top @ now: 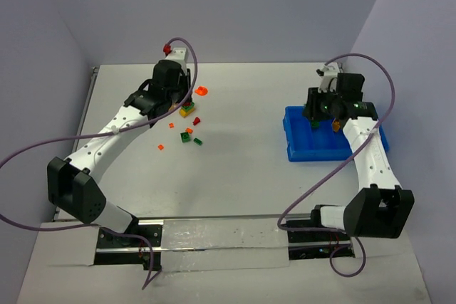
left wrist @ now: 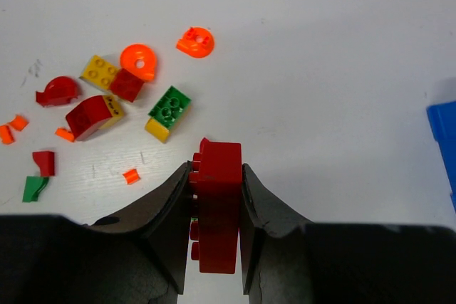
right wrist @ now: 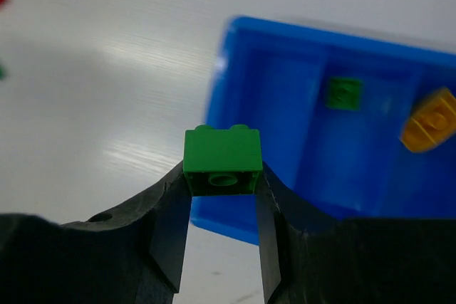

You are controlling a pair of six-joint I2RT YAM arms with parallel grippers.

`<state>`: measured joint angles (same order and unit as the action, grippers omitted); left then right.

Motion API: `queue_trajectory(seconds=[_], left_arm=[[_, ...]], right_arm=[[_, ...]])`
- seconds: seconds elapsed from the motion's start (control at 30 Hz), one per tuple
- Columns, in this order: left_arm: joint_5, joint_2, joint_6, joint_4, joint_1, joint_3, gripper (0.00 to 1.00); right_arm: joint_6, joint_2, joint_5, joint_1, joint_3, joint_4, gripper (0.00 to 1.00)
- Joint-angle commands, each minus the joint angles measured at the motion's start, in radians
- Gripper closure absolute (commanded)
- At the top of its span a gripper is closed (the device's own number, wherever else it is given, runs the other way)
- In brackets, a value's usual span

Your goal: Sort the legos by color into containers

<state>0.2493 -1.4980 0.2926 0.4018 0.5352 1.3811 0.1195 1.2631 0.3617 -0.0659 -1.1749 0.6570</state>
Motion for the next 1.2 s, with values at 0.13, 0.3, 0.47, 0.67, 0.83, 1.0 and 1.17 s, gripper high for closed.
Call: queue_trajectory(seconds=[0.13,0.3,0.47,0.67,0.83,1.0,1.17], left_arm=[[-0.211,-0.027,-0.108,-0.061,0.049,0.052,1.0],[-0.286,-0.039,-0.097,-0.057,0.049,0.055,1.0],[-0.309,-0.037,-0.086,-0.063,0.051,0.056,1.0],[-0.378,-0.012,-0.078,-0.104,0.049,0.024,1.0],[-0.429,0.024,-0.02,-0.149,0.049,-0.03,1.0],[-0.322,0.043,0.239,-0.133,0.031,0.003,1.0],[-0.275,0.019,0.368,-0.076,0.03,0.075,1.0]], right_arm=[[0.238,0.171,-0.228,-0.116,-0.023,0.084,0.99],[0.233,0.285,-0.267,-0.12,-0.049,0.066,0.92],[0.217,0.364,-0.306,-0.121,-0.078,0.044,0.81],[0.198,0.403,-0.287,-0.121,-0.126,0.071,0.31],[0.186,0.376,-0.223,-0.11,-0.191,0.131,0.16],[0.086,0.25,0.036,-0.033,-0.241,0.146,0.15],[-0.137,0.123,0.203,0.205,-0.198,-0.046,0.07]])
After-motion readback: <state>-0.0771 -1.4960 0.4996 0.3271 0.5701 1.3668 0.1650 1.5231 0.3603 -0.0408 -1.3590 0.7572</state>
